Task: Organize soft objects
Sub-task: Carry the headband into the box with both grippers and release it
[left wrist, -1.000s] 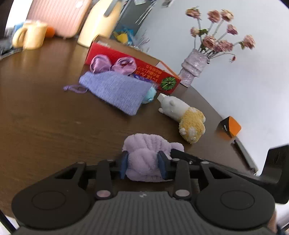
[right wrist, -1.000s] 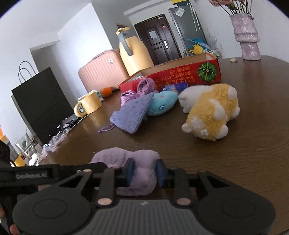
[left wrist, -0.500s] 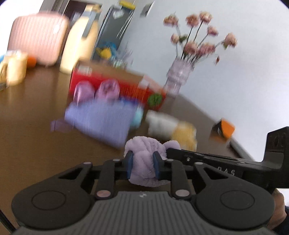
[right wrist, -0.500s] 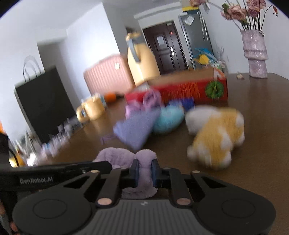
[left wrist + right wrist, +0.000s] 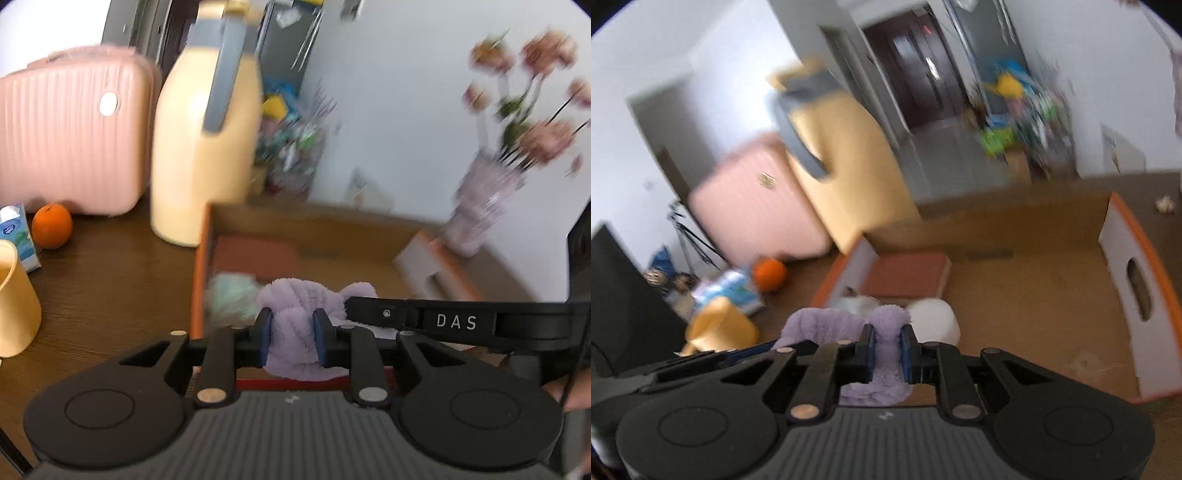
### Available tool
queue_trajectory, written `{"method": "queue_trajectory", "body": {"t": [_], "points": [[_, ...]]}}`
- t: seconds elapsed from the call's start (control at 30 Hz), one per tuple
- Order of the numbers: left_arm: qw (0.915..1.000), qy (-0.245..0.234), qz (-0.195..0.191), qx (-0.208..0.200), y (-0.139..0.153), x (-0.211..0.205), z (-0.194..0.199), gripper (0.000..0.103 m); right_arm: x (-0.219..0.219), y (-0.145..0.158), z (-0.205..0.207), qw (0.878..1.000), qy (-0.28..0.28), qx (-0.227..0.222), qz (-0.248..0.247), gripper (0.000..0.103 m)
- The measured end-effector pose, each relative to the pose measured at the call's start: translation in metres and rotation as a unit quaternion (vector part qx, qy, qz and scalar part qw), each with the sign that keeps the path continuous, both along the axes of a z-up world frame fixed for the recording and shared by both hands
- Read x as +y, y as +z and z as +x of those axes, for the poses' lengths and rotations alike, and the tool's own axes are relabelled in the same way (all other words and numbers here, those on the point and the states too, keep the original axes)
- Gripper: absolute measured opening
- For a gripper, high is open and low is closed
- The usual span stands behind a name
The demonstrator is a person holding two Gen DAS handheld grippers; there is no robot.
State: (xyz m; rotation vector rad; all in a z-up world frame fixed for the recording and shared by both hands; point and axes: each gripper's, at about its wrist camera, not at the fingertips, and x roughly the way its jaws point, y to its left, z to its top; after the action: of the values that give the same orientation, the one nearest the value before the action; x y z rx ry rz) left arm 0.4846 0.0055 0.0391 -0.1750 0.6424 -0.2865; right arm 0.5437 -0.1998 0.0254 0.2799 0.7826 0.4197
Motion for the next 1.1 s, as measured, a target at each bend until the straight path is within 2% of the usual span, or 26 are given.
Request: {"method": "queue_trajectory", "body": {"t": [0.1,0.2,0.23,0.33,0.43,0.53,0.6,0.73,0.8,0.93,1.1], "points": [[0.9985,0.008,0.047,0.025,-0.023,-0.004,0.024,0.029,0.014,-0.022,0.02,0.999,0.01,0.033,-0.022,0.015],[0.9951,0.014,0.092,0.033,-0.038,-0.008,0.029,0.031,0.027,-0.035,0.024,0.998,0.019,0.039,-0.049,0.019],[0.9941,0.016,0.103,0.03,-0.039,-0.006,0.028,0.036,0.029,-0.038,0.022,0.997,0.019,0.04,-0.055,0.02],[0.9948,0.017,0.098,0.022,-0.036,0.004,0.023,0.04,0.031,-0.036,0.021,0.996,0.027,0.038,-0.072,0.03],[0.9959,0.024,0.087,0.007,-0.018,0.012,0.017,0.045,0.02,-0.014,0.01,0.997,0.024,0.016,-0.07,0.035],[0.9951,0.027,0.093,-0.017,0.005,0.013,0.004,0.05,0.002,0.023,-0.012,0.996,0.014,-0.029,-0.086,0.039],[0.9947,0.03,0.093,-0.033,0.022,0.015,-0.01,0.053,-0.018,0.048,-0.034,0.993,0.003,-0.064,-0.099,0.045],[0.9924,0.039,0.093,-0.071,0.051,0.024,-0.049,0.065,-0.069,0.081,-0.088,0.987,-0.04,-0.113,-0.109,0.049],[0.9901,0.043,0.097,-0.092,0.057,0.03,-0.077,0.066,-0.092,0.09,-0.115,0.982,-0.06,-0.129,-0.122,0.055],[0.9866,0.045,0.106,-0.115,0.065,0.033,-0.122,0.067,-0.126,0.092,-0.16,0.978,-0.083,-0.142,-0.128,0.056],[0.986,0.041,0.099,-0.128,0.074,0.023,-0.16,0.068,-0.127,0.094,-0.202,0.975,-0.082,-0.163,-0.125,0.056]]}}
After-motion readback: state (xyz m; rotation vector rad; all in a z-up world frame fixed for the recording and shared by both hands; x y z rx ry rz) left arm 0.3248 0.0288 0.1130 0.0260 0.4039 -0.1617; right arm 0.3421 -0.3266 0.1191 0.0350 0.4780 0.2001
